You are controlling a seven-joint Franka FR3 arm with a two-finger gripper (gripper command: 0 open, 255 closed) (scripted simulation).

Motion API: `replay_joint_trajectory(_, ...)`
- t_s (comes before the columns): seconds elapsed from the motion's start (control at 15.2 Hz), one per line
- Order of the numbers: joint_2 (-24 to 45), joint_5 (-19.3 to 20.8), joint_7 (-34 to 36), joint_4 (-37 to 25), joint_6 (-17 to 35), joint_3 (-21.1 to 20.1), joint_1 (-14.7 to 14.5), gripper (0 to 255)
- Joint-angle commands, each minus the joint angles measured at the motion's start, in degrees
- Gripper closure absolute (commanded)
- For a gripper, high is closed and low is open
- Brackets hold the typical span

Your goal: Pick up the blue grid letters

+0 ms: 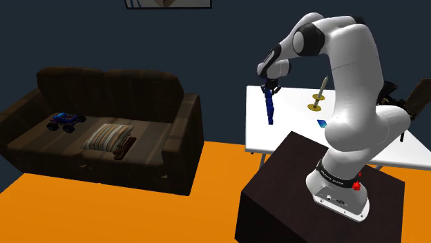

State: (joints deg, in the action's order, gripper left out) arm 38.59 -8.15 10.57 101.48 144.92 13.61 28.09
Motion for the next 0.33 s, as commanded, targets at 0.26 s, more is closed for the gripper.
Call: replay_joint_trajectory(0.26,-2.3,0.5,0.1,0.3,-1.9,0.5,-0.3,255)
